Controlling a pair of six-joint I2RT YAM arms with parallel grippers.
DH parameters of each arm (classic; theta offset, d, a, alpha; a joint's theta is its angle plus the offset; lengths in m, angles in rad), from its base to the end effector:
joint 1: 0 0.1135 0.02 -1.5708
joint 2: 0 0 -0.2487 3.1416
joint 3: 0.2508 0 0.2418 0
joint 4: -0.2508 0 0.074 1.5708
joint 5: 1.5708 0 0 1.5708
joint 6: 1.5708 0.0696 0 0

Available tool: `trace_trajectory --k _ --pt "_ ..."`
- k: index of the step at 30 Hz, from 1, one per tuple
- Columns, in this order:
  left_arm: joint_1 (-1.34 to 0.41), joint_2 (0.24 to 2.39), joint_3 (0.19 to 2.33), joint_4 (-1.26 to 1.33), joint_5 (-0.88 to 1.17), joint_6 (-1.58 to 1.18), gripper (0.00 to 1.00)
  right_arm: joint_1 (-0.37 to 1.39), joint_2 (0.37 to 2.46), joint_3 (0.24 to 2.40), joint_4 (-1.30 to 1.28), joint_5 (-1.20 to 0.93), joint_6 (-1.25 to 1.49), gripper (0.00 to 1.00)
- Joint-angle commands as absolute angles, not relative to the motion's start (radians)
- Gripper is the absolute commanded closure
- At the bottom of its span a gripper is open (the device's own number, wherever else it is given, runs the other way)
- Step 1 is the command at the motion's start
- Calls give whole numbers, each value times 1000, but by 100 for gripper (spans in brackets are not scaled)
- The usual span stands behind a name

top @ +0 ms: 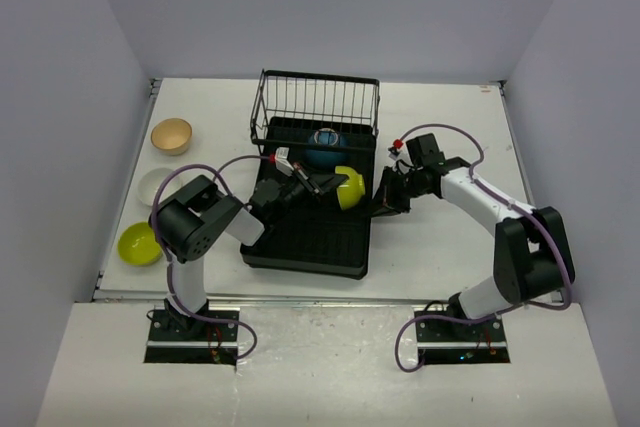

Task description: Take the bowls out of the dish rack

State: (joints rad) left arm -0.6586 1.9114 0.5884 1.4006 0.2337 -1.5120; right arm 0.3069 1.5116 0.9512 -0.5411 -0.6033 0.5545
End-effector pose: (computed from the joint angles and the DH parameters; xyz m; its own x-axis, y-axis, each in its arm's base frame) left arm 0.2748 -0.2331 0.1465 -0.7730 -0.6297 -0.0765 0.1069 -0.0105 -0.9942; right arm 0.2693 0.1268 0.1710 -0.9826 0.1434 -0.1181 0.0282 0.7433 0.6683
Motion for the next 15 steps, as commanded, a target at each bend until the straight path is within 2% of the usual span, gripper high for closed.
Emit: trace_trajectory --k 1,15 --pt "-634 1930 543 1876 304 -1574 100 310 1582 960 -491 -505 552 100" --pt "-641 1950 744 1891 353 -1624 100 310 1628 1023 -528 -477 535 100"
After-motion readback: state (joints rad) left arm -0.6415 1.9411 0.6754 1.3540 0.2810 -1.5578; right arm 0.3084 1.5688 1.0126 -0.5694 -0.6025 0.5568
